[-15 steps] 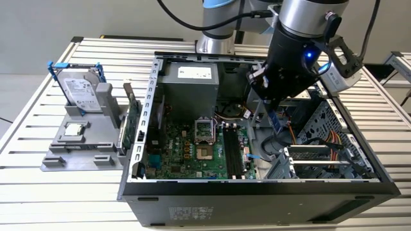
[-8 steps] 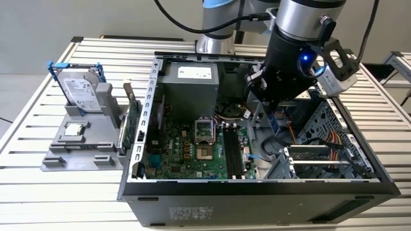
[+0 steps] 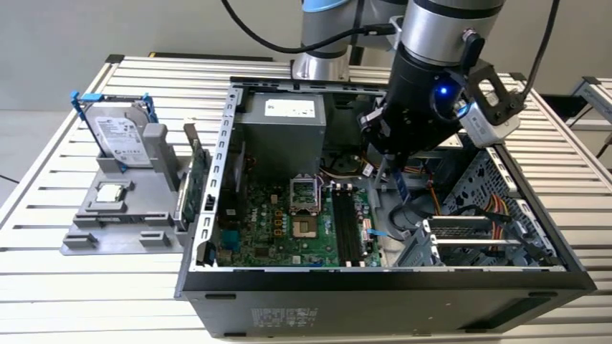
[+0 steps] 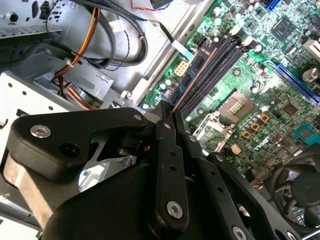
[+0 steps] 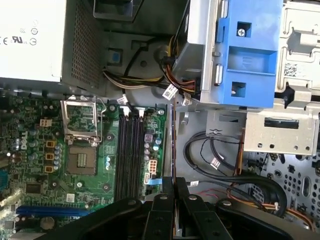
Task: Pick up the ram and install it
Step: 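Insert the ram into the slot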
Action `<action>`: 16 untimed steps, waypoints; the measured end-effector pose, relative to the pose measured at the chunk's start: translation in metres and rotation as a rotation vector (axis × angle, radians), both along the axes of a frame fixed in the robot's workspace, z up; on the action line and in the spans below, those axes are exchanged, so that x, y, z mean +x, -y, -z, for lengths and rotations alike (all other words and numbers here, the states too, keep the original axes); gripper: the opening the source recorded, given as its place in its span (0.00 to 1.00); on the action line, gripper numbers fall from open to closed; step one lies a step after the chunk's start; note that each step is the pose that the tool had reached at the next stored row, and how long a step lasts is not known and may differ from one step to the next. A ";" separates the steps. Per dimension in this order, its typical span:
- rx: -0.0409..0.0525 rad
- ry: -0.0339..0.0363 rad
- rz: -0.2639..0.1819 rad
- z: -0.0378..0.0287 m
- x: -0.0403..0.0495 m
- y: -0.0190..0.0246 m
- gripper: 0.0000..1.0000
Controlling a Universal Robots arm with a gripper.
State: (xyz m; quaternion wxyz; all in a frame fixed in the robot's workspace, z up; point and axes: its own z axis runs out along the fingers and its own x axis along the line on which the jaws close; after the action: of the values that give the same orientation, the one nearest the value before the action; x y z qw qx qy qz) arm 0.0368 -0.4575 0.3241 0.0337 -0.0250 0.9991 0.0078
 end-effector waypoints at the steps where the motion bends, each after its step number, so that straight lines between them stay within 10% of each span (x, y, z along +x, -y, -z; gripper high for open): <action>1: 0.0002 0.0006 0.004 0.0007 -0.0007 0.0000 0.00; 16: 0.0005 0.0093 0.047 0.0085 -0.0054 0.0001 0.00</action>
State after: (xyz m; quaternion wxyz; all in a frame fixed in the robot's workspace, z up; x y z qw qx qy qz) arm 0.0314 -0.4576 0.3156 0.0385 -0.0015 0.9992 0.0071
